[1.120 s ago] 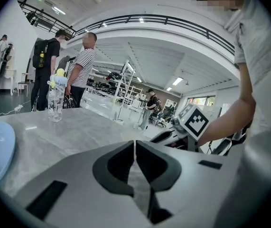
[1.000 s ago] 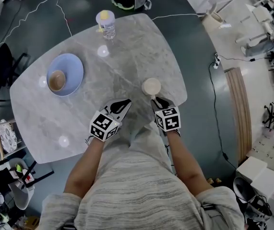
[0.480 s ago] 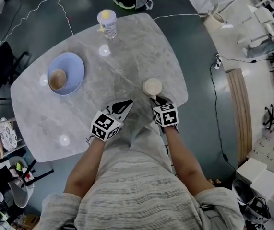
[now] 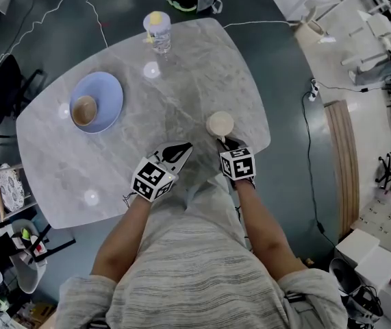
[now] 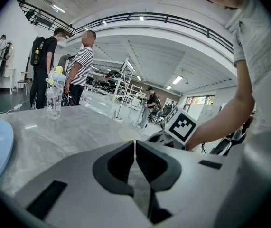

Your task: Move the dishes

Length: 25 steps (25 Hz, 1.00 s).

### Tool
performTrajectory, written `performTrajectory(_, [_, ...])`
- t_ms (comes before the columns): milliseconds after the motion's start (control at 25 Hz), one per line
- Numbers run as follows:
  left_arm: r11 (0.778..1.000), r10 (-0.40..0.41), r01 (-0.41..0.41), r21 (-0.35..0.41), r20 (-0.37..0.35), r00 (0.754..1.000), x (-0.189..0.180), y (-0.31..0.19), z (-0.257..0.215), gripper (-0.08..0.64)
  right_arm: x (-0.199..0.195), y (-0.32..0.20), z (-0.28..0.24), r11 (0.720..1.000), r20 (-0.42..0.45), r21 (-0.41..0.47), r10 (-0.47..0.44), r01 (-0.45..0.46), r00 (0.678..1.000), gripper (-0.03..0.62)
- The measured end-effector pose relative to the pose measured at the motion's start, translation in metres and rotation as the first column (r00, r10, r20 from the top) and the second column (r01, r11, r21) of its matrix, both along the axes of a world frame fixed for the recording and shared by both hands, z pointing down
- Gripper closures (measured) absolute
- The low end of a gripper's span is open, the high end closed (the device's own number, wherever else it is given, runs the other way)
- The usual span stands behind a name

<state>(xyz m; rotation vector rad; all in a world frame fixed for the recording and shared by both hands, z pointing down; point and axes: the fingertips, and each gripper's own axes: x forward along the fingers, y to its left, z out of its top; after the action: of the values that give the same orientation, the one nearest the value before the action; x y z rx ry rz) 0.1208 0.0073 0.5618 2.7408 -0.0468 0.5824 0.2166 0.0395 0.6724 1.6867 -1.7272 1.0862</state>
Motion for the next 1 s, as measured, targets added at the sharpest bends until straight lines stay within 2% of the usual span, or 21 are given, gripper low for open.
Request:
performTrajectory(200, [1.0, 0.0, 0.0, 0.002, 0.0, 1.0, 0.0, 0.0, -0.001, 0.533, -0.003, -0.002, -0.001, 1.0, 0.009, 0.006, -0.026, 0.025, 1.0, 0.523])
performTrajectory(480, [1.0, -0.008, 0.008, 0.004, 0.005, 1.0, -0.002, -0.003, 0.0, 0.532, -0.009, -0.008, -0.004, 0.995, -0.015, 0.059, -0.077, 0.078, 0.997, 0.529])
performTrajectory(640, [1.0, -0.03, 0.03, 0.004, 0.006, 1.0, -0.007, -0.007, 0.0, 0.533, -0.019, -0.014, -0.006, 0.988, -0.036, 0.082, -0.127, 0.13, 0.991, 0.529])
performTrajectory(1000, [0.994, -0.11, 0.11, -0.002, 0.013, 0.994, -0.029, -0.019, 0.004, 0.532, -0.058, -0.042, -0.009, 0.962, -0.014, 0.12, -0.247, 0.246, 0.969, 0.531])
